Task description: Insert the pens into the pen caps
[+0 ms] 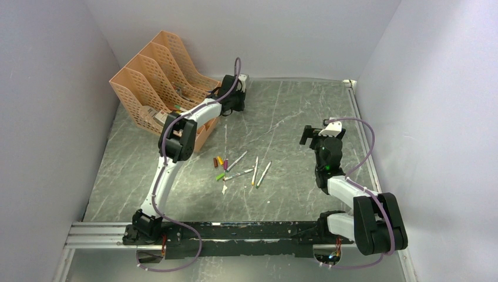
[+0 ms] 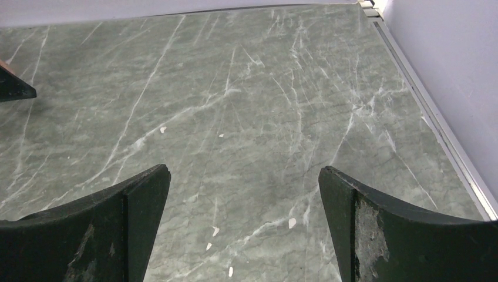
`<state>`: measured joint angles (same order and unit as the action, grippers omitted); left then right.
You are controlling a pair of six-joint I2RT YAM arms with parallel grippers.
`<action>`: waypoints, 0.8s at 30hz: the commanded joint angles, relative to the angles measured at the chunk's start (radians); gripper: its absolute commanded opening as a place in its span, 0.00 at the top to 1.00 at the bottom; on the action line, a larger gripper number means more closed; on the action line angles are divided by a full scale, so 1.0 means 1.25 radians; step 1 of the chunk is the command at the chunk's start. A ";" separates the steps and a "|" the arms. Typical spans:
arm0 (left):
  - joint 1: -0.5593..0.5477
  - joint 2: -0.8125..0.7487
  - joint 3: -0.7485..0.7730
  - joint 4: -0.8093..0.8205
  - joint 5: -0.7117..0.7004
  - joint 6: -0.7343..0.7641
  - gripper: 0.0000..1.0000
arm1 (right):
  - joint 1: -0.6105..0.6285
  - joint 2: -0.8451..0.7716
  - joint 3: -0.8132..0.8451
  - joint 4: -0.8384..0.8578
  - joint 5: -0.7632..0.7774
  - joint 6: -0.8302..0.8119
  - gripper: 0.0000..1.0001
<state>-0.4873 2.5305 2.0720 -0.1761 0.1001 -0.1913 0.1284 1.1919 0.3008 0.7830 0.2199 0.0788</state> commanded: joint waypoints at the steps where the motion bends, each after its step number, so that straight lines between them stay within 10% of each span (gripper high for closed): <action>1: 0.047 -0.006 -0.008 -0.030 -0.083 -0.043 0.93 | 0.000 -0.005 0.004 -0.001 0.007 0.000 0.00; 24: 0.171 -0.055 -0.030 -0.045 -0.201 -0.087 0.93 | 0.000 0.045 0.017 -0.001 -0.038 0.027 0.00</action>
<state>-0.3546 2.4928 2.0087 -0.1806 -0.0395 -0.3046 0.1284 1.2423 0.3012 0.7795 0.1822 0.1085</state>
